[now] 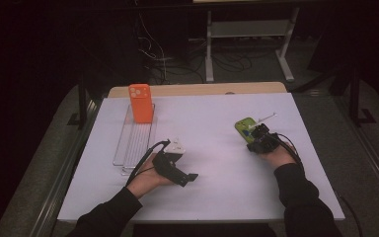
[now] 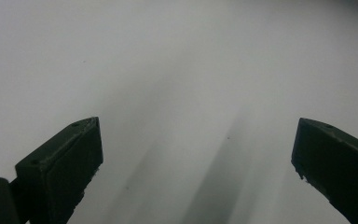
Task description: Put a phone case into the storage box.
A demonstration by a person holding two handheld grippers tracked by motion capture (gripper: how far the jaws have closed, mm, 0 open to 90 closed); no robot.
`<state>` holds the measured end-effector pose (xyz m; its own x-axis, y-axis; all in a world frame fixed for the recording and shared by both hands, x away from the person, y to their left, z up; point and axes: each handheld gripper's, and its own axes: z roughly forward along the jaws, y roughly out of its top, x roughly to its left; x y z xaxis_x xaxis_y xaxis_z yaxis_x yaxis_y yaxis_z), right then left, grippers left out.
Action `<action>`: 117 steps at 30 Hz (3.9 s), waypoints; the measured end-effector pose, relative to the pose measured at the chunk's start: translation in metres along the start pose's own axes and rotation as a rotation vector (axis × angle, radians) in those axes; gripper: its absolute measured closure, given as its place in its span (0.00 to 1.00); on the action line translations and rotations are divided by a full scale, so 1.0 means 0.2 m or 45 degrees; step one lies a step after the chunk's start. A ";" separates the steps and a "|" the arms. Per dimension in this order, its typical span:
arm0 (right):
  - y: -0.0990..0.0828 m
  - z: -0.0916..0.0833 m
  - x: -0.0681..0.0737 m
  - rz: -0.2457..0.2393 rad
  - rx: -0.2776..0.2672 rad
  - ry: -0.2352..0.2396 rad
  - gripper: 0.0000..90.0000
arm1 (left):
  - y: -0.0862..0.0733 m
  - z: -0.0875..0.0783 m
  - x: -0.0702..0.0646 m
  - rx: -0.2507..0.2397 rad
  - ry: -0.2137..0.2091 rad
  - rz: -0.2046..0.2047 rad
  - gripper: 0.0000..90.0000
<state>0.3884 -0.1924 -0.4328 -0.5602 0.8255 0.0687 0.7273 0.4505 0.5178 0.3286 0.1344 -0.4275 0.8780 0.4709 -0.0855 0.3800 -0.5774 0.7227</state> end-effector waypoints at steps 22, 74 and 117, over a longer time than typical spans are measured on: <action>-0.20 -0.21 0.27 -0.130 -0.289 0.188 0.16 | 0.00 -0.01 -0.02 0.007 -0.033 0.039 0.01; 0.11 -0.08 -0.13 0.039 -0.067 -0.130 0.05 | 0.00 -0.03 -0.01 -0.001 -0.022 0.025 0.00; 0.16 -0.06 -0.12 -0.145 0.038 0.040 0.17 | 0.17 -0.09 0.05 -0.053 -0.050 0.079 0.00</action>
<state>0.4201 -0.2011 -0.4064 -0.6517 0.7575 0.0379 0.6694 0.5510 0.4983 0.3445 0.1313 -0.3904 0.9106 0.4079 -0.0659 0.3127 -0.5759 0.7554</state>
